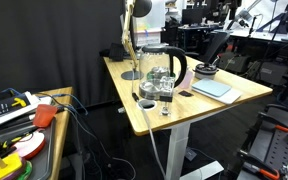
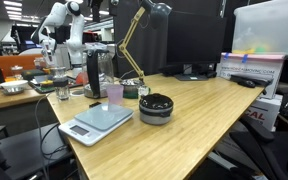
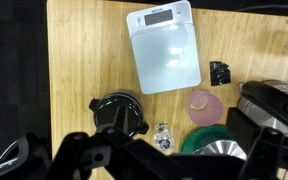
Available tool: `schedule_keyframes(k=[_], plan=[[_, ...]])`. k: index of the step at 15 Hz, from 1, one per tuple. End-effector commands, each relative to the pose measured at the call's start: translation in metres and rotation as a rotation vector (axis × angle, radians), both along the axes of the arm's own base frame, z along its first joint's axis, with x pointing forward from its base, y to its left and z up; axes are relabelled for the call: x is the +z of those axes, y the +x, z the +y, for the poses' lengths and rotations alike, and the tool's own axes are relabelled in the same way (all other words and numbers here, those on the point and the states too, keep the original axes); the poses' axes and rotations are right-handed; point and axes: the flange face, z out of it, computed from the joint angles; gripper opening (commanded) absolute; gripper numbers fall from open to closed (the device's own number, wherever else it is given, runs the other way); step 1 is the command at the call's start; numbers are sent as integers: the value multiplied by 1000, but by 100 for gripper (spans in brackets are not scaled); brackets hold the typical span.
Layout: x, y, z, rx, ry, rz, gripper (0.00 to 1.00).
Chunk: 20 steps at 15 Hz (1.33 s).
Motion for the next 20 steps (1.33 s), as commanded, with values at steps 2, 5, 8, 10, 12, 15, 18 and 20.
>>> schedule_keyframes(k=[2, 5, 8, 10, 12, 15, 18, 20], plan=[[1, 0, 0, -1, 0, 1, 100], [-9, 11, -13, -139, 36, 5, 100], [-38, 25, -44, -319, 15, -48, 100], [-63, 35, -67, -427, -16, -96, 100], [-84, 44, -82, -537, -42, -137, 100], [-101, 43, -86, -569, -43, -120, 100], [-111, 48, -88, -633, -51, -117, 100], [-108, 49, -89, -638, -51, -124, 100]])
